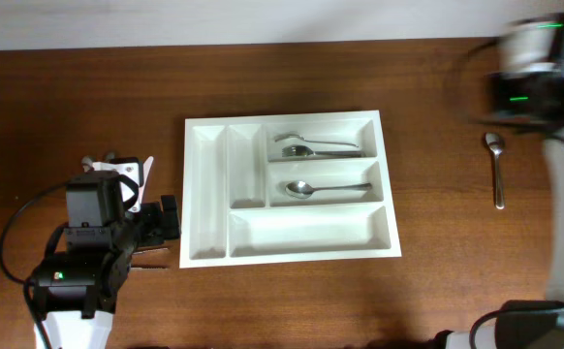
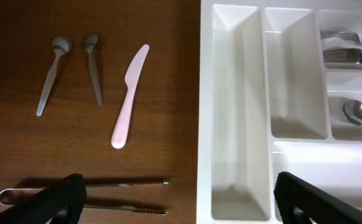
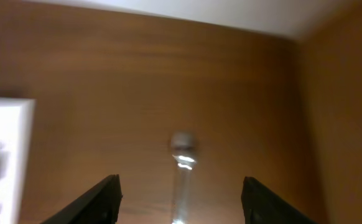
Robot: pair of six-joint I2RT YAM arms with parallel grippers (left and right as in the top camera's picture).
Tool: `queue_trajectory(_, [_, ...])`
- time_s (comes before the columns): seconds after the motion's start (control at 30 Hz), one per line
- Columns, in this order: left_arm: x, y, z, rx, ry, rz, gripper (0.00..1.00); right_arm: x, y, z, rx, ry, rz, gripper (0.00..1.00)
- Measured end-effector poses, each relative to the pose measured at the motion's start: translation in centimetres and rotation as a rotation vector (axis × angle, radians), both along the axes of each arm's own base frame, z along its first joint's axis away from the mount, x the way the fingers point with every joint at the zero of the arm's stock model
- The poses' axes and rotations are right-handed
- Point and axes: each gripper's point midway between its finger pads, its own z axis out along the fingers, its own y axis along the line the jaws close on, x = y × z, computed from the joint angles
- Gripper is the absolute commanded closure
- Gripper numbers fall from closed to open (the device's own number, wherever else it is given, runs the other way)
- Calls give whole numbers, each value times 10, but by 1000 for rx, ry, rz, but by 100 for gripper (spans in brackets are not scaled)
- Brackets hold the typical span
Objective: Pack container
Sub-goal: 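Return the right gripper to the last spoon and grasp it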
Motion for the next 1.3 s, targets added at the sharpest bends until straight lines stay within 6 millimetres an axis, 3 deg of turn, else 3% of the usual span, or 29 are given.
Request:
queue_trajectory(0.1, [0, 0, 0, 0, 0, 0, 1, -16, -38, -6, 35, 11, -128, 23])
queue_trajectory(0.23, [0, 0, 0, 0, 0, 0, 1, -11, -68, -60, 93, 127, -194, 19])
queue_trajectory(0.27, [0, 0, 0, 0, 0, 0, 1, -8, -71, -74, 106, 157, -195, 18])
queue_trajectory(0.33, [0, 0, 0, 0, -1, 0, 1, 2, -77, -128, 147, 265, -190, 18])
queue_trajectory(0.43, [0, -1, 0, -6, 0, -5, 1, 7, -79, -178, 185, 365, -188, 17])
queue_trajectory(0.63, [2, -3, 2, -12, -13, -9, 1, 9, -78, -240, 233, 474, -183, 18])
queue_trajectory(0.9, [9, -3, 8, -11, -48, -10, 1, 5, -72, -282, 283, 551, -167, 21])
queue_trajectory(1.3, [10, -3, 8, -11, -51, -10, 1, 6, -65, -296, 324, 555, -145, 28])
